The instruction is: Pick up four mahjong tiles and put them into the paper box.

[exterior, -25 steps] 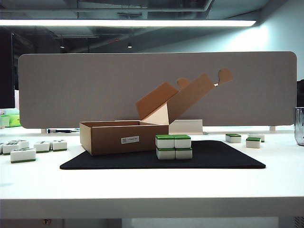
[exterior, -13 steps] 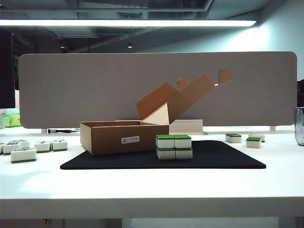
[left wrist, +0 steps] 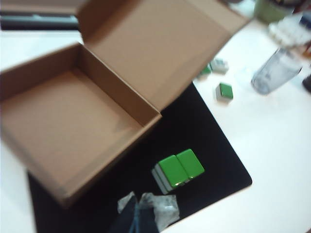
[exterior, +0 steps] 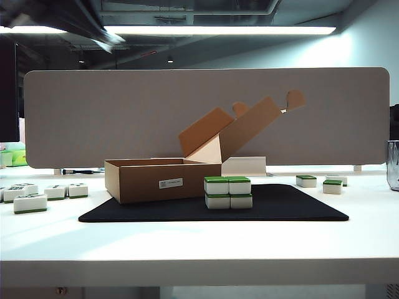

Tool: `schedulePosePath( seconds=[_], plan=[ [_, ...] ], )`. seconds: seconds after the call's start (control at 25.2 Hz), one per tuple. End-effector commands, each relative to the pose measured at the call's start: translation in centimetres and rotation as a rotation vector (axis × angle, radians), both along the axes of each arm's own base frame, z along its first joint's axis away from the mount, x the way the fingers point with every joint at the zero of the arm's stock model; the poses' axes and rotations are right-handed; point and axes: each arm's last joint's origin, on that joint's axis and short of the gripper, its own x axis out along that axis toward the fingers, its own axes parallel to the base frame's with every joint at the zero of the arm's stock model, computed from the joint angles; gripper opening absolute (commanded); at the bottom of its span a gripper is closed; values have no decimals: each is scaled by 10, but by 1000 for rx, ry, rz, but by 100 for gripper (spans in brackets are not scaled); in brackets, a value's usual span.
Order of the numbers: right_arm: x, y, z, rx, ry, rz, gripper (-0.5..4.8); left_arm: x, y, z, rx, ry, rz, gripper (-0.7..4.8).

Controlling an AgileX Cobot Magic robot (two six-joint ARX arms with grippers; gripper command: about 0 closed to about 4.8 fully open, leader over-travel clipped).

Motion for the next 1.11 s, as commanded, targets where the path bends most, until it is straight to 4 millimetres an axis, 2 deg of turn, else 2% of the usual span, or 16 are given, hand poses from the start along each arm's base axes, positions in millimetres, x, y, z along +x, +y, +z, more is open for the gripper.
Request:
schedulePosePath(
  seconds=[0.04, 0.24, 0.4, 0.52, 0.83, 0.95, 1.11],
  plan=[
    [-3, 0, 1, 1, -30, 2, -1, 21, -29, -6, 81, 85, -10, -6],
    [-3, 0, 0, 0, -26, -2, -1, 52, -71, -14, 156, 185, -66, -6],
    [-3, 0, 0, 0, -26, -2, -1, 72, -94, -15, 186, 230, -91, -6],
    [-3, 0, 0, 0, -26, -2, -1, 94, -119, -18, 236, 303, -112, -6],
    [-2, 0, 0, 0, -21, -2, -1, 125, -148, -26, 272, 424, -99, -5],
    [-2, 0, -1, 0, -19, -2, -1, 133, -160, -37, 276, 488, -79, -6],
    [-2, 0, -1, -2, -20, -2, -1, 136, -165, -49, 256, 589, -33, -5]
  ],
)
